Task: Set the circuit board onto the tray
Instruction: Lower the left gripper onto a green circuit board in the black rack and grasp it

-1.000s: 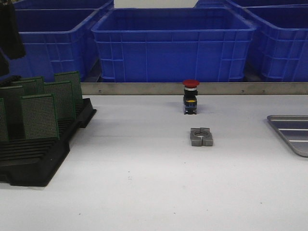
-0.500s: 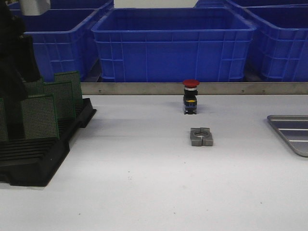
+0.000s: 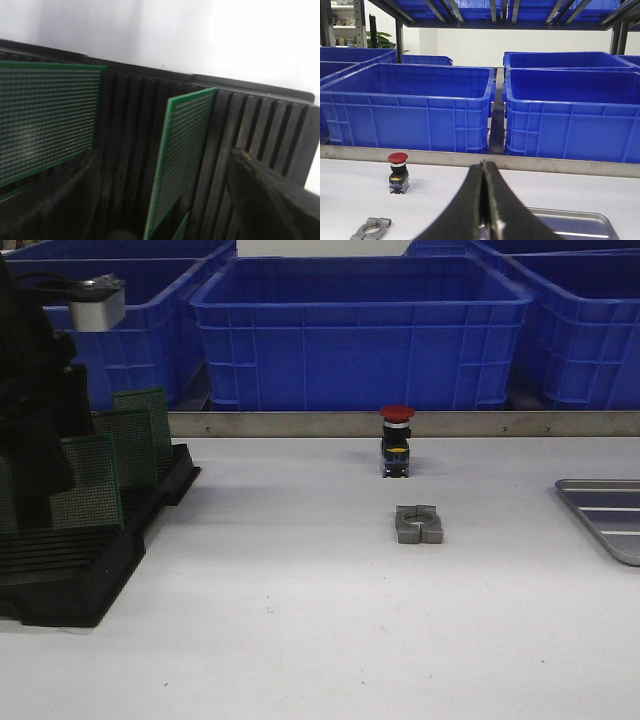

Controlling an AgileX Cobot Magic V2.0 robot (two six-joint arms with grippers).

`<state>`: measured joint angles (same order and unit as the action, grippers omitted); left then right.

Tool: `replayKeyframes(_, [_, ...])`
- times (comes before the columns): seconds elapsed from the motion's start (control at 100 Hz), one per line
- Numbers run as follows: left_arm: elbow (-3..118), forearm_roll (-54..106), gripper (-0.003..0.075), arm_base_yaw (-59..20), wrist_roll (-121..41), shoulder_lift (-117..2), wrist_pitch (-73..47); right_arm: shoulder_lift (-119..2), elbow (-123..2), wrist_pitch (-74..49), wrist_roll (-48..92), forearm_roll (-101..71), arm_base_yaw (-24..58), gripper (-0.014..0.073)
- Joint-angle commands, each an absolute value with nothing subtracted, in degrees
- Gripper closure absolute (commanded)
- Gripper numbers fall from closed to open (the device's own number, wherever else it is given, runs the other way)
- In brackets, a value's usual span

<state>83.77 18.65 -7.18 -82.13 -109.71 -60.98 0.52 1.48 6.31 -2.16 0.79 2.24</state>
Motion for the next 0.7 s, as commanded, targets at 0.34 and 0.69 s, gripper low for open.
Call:
replayKeyframes(0.34, [85.45, 21.13, 0.0454, -7.05, -82.12, -107.94, -62.20, 1.85, 0.71, 11.14, -1.92, 1.51, 2.30, 0.0662])
replayKeyframes(0.69, [85.54, 21.13, 0.0738, -7.05, -82.12, -107.94, -61.98, 1.85, 0.71, 11.14, -1.92, 1.51, 2.30, 0.0662])
